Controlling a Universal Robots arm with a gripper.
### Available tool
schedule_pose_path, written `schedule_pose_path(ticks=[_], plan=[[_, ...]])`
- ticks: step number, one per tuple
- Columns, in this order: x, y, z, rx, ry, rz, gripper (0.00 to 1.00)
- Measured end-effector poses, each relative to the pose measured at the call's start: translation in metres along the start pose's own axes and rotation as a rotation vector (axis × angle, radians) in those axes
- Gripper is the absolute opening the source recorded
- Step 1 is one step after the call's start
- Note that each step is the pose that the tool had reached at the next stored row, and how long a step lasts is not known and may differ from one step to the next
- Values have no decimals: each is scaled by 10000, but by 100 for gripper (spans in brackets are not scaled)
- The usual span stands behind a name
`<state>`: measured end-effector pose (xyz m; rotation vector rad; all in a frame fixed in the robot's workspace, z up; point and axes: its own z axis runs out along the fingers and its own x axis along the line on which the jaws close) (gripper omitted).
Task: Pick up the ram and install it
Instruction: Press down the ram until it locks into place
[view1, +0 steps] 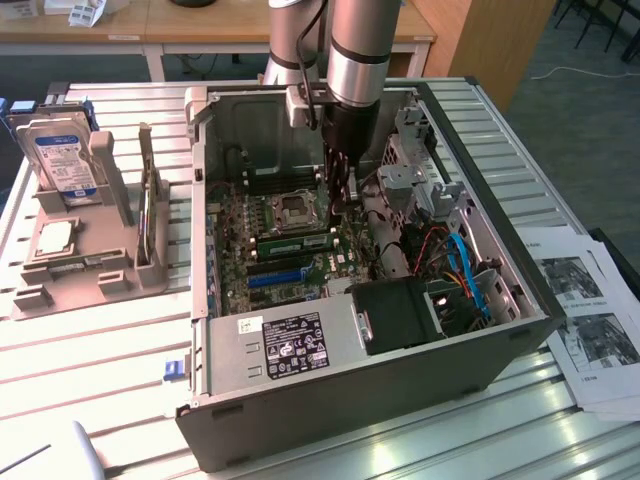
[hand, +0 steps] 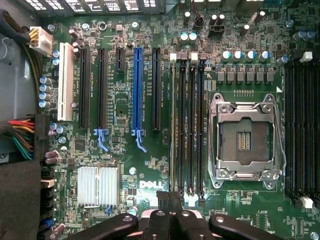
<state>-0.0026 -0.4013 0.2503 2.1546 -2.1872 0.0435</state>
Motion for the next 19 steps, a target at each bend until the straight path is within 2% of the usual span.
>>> schedule_pose_path(ticks=[12,19], plan=[[-3,-1,46,-1,-3,0,10],[-9,-4,122,0,-3,0,10]])
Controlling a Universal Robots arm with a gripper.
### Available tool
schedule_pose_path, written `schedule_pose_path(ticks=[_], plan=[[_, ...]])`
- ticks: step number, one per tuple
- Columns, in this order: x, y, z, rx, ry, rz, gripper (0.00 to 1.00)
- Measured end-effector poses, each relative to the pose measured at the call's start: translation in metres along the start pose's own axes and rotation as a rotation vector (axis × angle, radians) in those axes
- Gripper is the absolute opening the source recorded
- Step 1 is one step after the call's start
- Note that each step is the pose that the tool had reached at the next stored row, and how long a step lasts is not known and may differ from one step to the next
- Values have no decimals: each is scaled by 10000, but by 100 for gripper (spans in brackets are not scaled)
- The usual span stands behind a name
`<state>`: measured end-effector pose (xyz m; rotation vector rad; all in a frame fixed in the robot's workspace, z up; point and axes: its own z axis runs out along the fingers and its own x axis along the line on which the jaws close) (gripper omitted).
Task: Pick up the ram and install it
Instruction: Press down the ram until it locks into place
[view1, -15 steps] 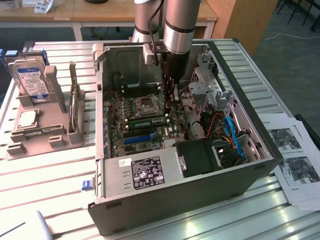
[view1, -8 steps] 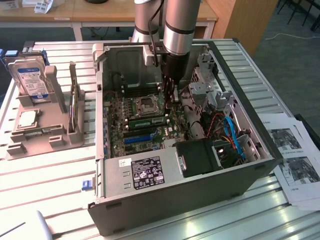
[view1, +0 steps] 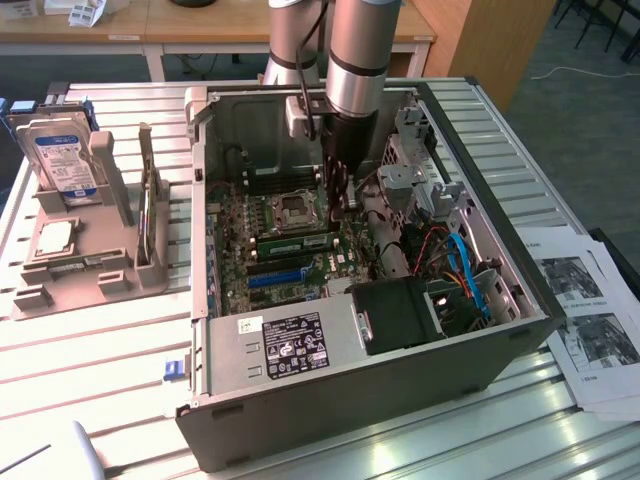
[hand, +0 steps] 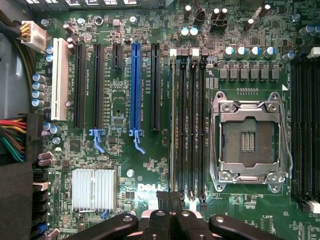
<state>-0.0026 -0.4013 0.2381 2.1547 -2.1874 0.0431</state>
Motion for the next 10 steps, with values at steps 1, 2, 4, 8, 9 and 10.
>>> schedule_pose_path(ticks=[1,2,4,8,9,10], plan=[[-1,0,10,0,-1,0,10],[-1,-1,18,0,0,-1,10],[-1,-1,21,0,1,0,10],[-12,-1,24,1,-2,1,10],[-20,0,25,0,-1,1,10],[-28,0,27,0,-1,1,10]])
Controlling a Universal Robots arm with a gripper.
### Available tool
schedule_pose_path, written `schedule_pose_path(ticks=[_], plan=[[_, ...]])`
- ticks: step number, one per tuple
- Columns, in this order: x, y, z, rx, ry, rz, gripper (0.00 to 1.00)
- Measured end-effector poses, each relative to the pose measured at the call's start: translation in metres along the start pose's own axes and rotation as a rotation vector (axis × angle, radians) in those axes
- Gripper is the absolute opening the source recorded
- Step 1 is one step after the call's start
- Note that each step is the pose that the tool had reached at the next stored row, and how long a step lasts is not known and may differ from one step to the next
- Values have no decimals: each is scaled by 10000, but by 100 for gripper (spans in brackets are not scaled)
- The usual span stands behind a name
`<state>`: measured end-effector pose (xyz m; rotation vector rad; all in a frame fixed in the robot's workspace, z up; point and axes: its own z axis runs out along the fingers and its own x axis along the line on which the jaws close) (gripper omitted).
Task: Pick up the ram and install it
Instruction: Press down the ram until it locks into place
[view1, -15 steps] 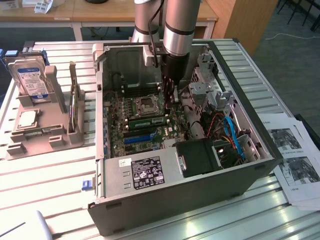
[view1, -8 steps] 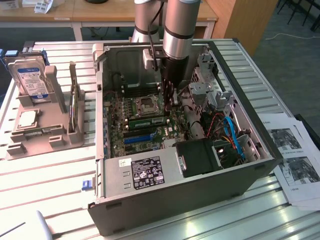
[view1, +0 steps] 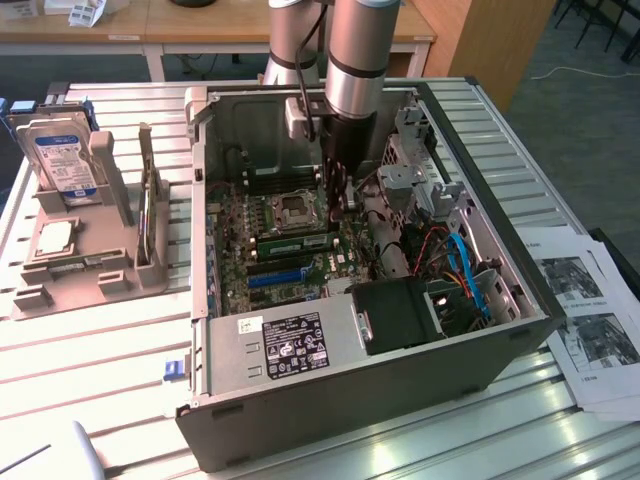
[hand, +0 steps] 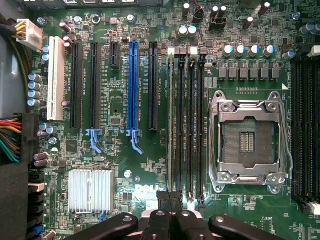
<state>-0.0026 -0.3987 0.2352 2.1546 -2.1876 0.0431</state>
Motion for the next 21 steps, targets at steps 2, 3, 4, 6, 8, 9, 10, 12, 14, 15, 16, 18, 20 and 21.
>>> schedule_pose_path(ticks=[2,3,4,6,8,9,10,12,14,15,16,18,20,21], plan=[[-13,-1,4,0,0,-2,10],[-16,-1,5,0,0,-3,10],[-16,-1,5,0,0,-3,10],[-16,0,5,0,0,-1,10],[-18,-1,19,0,0,-1,10],[-19,-1,34,0,1,-1,10],[-19,-2,47,0,1,-1,10],[-20,-2,55,0,1,-1,10],[-20,-2,56,0,1,-1,10],[-20,-2,55,0,2,-1,10],[-23,-2,57,0,0,0,10],[-36,-1,58,0,0,0,10],[-41,-2,59,0,-1,-2,10],[-41,-2,59,0,0,-2,10]])
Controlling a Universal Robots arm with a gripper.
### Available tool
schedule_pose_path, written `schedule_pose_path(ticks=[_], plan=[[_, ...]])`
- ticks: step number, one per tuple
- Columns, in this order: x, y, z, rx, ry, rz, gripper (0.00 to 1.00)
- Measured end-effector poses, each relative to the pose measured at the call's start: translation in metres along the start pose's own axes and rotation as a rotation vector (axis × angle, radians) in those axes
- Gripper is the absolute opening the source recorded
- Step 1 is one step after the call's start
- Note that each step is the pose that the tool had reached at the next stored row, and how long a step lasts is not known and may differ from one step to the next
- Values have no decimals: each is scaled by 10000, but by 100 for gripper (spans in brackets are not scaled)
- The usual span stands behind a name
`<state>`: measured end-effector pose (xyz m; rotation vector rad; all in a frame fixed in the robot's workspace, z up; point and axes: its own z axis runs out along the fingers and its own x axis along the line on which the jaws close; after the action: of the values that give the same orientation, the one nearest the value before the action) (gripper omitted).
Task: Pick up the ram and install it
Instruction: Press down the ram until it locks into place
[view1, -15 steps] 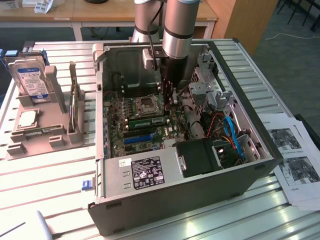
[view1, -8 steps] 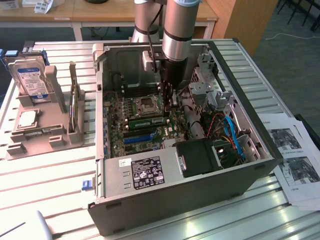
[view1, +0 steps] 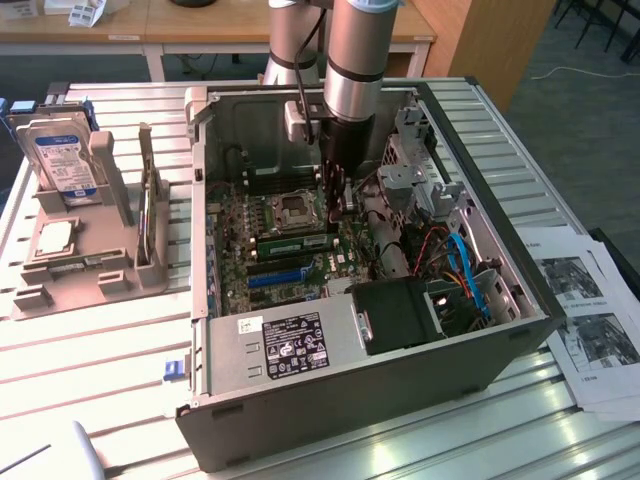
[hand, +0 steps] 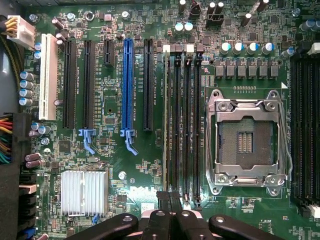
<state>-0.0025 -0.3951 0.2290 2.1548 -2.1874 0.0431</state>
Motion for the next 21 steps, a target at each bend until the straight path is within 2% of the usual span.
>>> schedule_pose_path(ticks=[8,21], plan=[[-3,-1,39,4,2,1,10],[-4,-1,50,9,1,1,10]])
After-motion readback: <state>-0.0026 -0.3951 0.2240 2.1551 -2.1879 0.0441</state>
